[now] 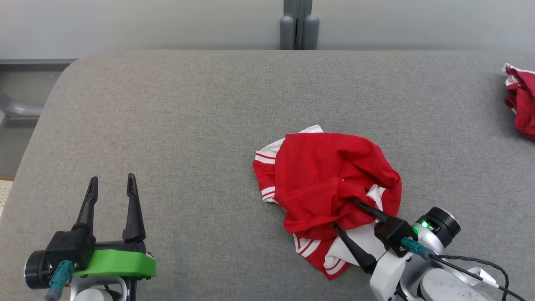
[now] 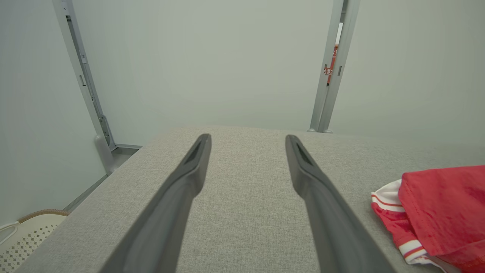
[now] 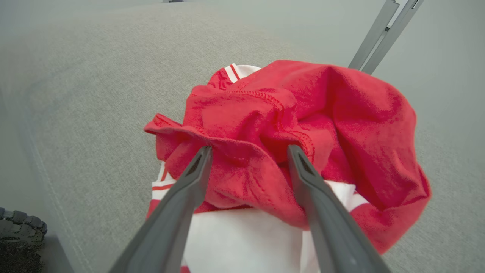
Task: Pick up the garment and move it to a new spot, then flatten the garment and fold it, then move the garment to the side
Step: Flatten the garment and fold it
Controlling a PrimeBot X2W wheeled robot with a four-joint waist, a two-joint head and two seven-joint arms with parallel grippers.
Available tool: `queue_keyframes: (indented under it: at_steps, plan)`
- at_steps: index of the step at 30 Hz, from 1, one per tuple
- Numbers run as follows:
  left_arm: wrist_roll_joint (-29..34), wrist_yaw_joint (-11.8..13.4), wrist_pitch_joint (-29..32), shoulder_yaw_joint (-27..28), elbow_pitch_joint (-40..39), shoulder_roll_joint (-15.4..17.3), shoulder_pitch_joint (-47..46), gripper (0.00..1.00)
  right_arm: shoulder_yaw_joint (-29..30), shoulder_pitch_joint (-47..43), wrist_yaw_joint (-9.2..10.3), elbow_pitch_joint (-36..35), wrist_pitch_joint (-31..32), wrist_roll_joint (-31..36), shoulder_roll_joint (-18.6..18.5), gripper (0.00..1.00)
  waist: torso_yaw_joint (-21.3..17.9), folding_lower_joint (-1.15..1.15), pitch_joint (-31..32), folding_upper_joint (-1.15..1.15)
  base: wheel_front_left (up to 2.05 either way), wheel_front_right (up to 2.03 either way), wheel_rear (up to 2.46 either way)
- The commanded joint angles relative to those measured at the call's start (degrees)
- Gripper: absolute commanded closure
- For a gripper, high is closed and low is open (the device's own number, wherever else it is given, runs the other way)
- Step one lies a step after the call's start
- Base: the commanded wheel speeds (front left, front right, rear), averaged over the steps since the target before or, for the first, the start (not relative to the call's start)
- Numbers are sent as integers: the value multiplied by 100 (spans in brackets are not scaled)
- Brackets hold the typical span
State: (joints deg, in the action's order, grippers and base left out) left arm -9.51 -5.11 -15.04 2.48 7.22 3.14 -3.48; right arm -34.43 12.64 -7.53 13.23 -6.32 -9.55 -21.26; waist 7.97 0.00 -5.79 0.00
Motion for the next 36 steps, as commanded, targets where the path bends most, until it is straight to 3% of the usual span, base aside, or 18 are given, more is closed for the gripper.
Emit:
queue_keyframes:
  at_steps: [1, 3, 4, 5, 10, 14, 24, 30, 34, 35, 36]
  plan:
    - [41, -45, -17, 9, 11, -9, -64, 0, -54, 69, 9, 150, 79, 46, -51, 0, 49, 0, -27, 0, 0, 0, 0]
    - [41, -42, -17, -10, 27, -13, -66, 0, -139, 112, 9, 310, 175, -25, -24, 0, 81, 0, -42, 0, 0, 0, 0]
    - [39, -41, -17, -18, 31, -14, -67, 0, -171, 144, 9, 377, 213, -67, -18, 57, 93, 0, -49, 0, 0, 0, 0]
    - [32, -40, -17, -22, 41, -17, -72, 0, -216, 190, 10, 446, 235, -108, -30, 100, 106, 0, -59, 0, 0, 0, 0]
    - [5, -46, -17, -7, 99, -21, -121, 0, -161, 466, 10, 591, 97, -324, 21, 100, 106, 0, -82, 0, 0, 0, 0]
    - [-26, -33, -17, -28, 137, -23, -110, 0, 259, 816, 10, 638, -90, -567, 96, 100, 34, 0, -55, 0, 0, 0, 0]
    - [-88, 6, -17, -182, 185, -22, -138, 0, 1897, 1494, 10, 922, -365, -731, -49, 100, -111, 0, 1, 0, 0, 0, 0]
    - [-128, 25, -17, -246, 185, -22, -139, 0, 3064, 1262, 10, 1092, -333, -704, -121, 100, -146, 0, -24, 0, 0, 0, 0]
    - [-165, 43, -17, -291, 190, -21, -163, 0, 3536, 1006, 9, 1182, -255, -531, -40, 100, -154, 0, -55, 0, 0, 0, 0]
    - [-168, 48, -17, -295, 189, -21, -169, 0, 3576, 964, 9, 1186, -262, -504, -12, 96, -164, 0, -67, 0, 0, 0, 0]
    - [-159, 45, -17, -305, 199, -21, -176, 0, 3609, 928, 9, 1168, -299, -473, 15, 37, -176, 0, -78, 0, 0, 0, 0]
